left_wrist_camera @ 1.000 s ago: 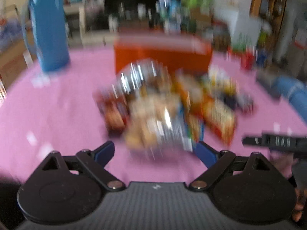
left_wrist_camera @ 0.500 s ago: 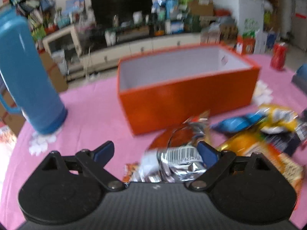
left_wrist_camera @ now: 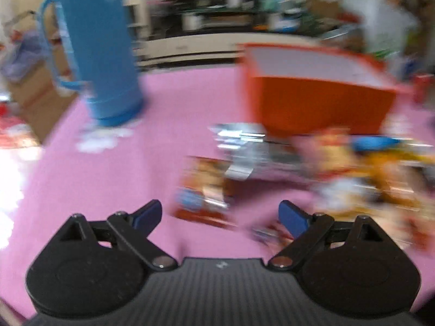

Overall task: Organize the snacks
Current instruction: 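Grasp the yellow barcode cake packet with the right gripper while the left gripper grasps the clear cracker bag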

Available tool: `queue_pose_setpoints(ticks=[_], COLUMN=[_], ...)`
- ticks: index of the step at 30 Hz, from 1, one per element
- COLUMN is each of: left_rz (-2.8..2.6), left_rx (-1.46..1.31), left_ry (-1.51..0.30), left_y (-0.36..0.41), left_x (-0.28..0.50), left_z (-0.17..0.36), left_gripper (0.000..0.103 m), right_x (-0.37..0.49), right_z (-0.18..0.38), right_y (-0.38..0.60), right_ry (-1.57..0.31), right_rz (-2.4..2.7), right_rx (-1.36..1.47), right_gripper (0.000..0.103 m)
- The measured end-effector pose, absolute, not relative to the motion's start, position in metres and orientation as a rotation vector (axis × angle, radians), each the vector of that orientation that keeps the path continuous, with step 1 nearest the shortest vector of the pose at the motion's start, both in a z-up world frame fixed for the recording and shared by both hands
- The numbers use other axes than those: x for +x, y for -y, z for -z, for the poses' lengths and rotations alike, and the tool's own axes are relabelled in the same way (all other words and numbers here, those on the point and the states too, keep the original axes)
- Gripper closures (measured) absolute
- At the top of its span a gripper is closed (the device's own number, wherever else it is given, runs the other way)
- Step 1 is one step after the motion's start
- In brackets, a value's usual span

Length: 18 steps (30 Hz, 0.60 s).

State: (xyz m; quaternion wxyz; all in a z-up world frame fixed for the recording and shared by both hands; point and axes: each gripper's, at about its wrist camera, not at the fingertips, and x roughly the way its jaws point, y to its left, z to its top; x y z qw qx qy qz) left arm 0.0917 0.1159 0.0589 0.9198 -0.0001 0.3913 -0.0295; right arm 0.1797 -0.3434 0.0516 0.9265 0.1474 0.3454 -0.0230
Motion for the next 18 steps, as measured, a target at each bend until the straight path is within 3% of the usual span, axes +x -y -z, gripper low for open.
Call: queue_pose_setpoints(ticks=[8,18], left_rz=[0.265,0.196], left_rx=[0.081,-0.060], left_ry=[-0.835,-0.906], left_y=[-0.017,-0.062], left_x=[0.072,0.084], left_z=[-0.036,-0.022], left_gripper=[0.011,0.017], right_x=[0.165,0.167], right_z=[-0.032,-0.031], right_y=[0.376,0.382], right_ry=[-0.758,-0.779], right_rz=[0.093,0.072], right_rx=[0.354,0.374], right_gripper=[0.009,0.009])
